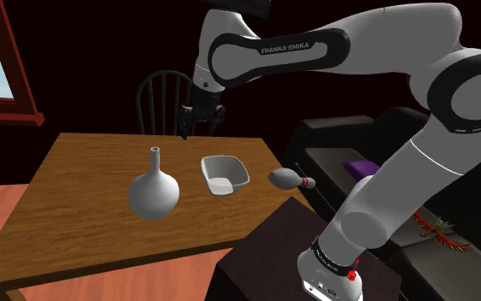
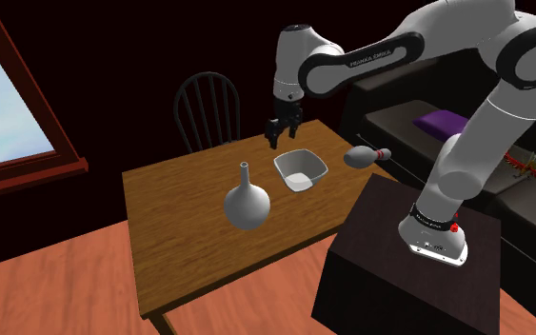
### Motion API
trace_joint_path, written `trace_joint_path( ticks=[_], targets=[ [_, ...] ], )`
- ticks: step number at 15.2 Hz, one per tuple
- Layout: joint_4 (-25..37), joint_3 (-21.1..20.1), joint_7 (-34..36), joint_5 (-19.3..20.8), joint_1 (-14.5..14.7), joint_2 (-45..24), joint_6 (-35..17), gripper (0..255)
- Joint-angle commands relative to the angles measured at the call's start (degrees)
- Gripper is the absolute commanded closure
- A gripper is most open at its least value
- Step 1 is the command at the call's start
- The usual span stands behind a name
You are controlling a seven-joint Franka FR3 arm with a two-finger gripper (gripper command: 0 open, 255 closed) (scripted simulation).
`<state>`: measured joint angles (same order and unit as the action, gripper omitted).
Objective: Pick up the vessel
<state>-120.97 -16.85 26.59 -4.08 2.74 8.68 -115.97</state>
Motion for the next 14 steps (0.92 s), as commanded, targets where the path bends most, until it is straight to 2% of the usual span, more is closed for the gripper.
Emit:
trace_joint_path(
  ticks=[1,6,10,14],
  targets=[
    [3.3,-1.3,3.1,2.0,0.3,-4.4,-1.1,0],
    [12.3,-2.9,10.1,8.0,2.0,-16.1,-2.8,0],
    [21.2,-2.7,14.9,12.9,4.6,-25.7,-2.5,0],
    [20.8,-2.4,15.6,13.6,5.1,-27.3,-4.5,0]
  ],
)
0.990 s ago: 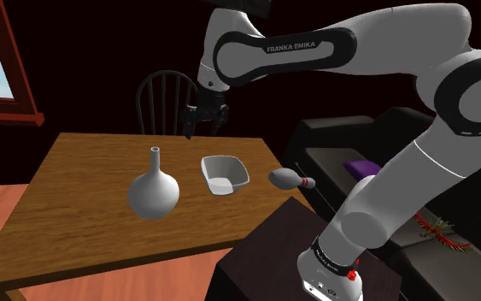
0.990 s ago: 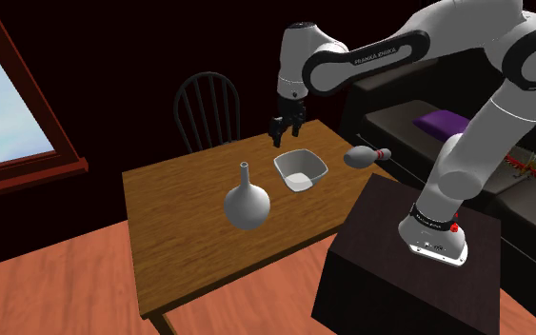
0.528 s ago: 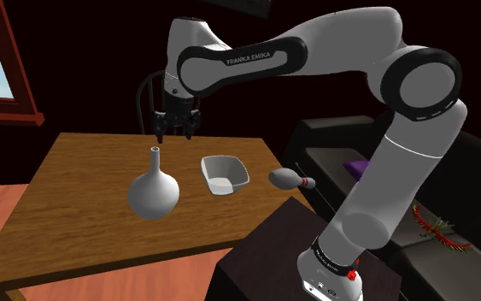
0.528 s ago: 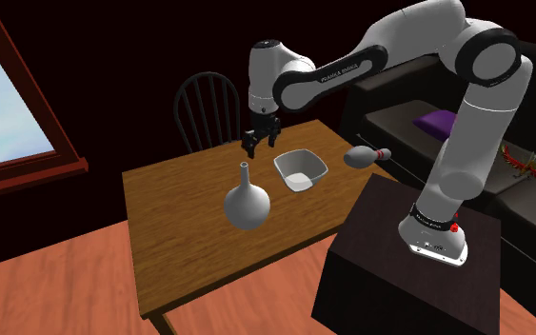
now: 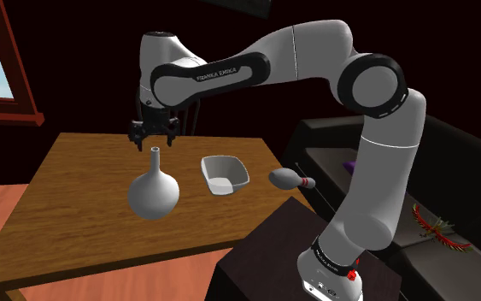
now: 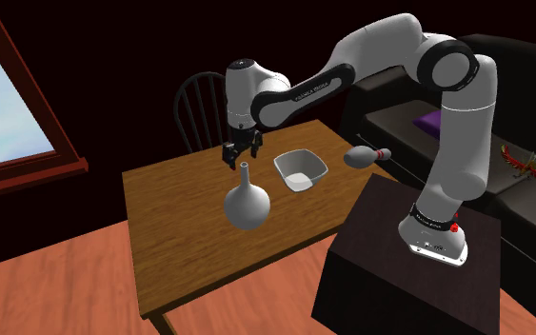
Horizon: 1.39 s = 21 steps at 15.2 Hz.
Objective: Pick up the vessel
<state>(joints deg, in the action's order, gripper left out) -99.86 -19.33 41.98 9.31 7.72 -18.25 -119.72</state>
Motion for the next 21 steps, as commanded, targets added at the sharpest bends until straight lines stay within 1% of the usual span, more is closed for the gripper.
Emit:
trace_joint_path(
  ticks=[1,4,6,7,16,21],
  targets=[
    [-0.7,0.1,0.3,0.4,0.1,-0.7,-1.4,0],
    [-2.1,0.3,0.8,0.9,0.2,-1.8,-3.7,0],
    [-2.1,0.3,0.8,0.9,0.2,-1.8,-3.7,0],
    [-2.1,0.3,0.8,0.9,0.2,-1.7,-3.7,255],
    [-2.1,0.3,0.8,0.9,0.2,-1.8,-3.7,255],
    [-0.2,0.0,0.2,0.2,0.1,-0.3,-0.4,255]
  ],
)
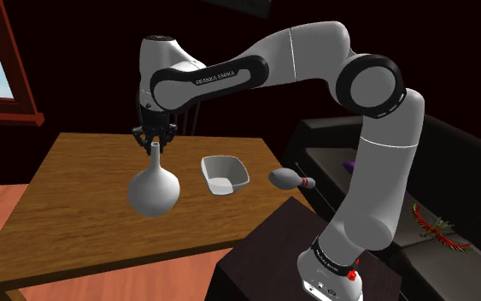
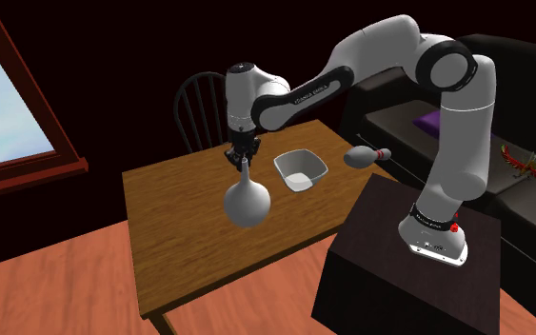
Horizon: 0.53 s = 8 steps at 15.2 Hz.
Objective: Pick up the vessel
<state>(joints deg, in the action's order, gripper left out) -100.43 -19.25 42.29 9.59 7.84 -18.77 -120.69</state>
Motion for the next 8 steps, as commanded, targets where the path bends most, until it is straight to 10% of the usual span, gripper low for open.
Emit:
trace_joint_path(
  ticks=[1,8],
  targets=[
    [0.8,-0.1,-0.3,-0.3,-0.1,0.5,1.2,255],
    [4.2,-0.4,-0.9,-1.1,-0.2,2.0,6.0,255]
  ],
)
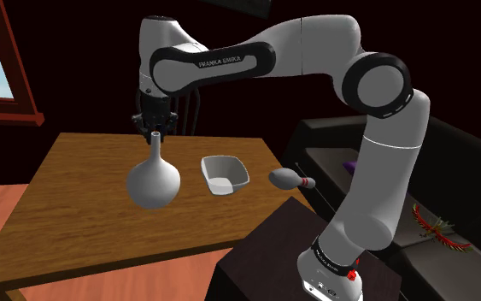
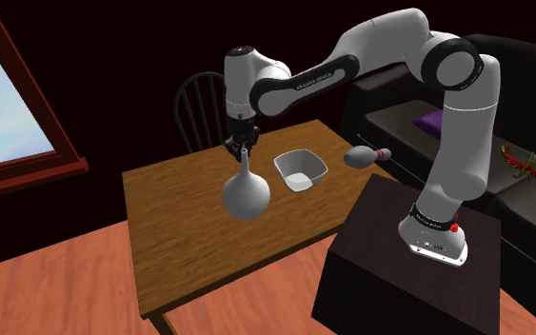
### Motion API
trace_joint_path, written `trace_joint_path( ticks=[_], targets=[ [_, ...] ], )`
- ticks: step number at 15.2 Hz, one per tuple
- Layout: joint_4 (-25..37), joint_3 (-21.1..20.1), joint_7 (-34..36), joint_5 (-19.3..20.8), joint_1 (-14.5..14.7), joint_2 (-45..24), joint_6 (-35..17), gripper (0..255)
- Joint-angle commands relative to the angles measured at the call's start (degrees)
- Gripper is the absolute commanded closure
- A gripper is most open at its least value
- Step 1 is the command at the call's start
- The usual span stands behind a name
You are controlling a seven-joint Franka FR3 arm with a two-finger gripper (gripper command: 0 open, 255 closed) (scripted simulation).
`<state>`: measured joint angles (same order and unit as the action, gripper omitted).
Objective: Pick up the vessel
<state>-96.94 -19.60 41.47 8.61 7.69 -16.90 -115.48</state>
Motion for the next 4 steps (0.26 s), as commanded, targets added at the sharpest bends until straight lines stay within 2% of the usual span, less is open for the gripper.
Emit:
trace_joint_path(
  ticks=[1,4],
  targets=[
    [1.3,-0.1,-0.2,-0.2,0.0,0.4,1.5,255],
    [1.9,-0.1,-0.3,-0.3,0.0,0.5,2.3,255]
  ],
)
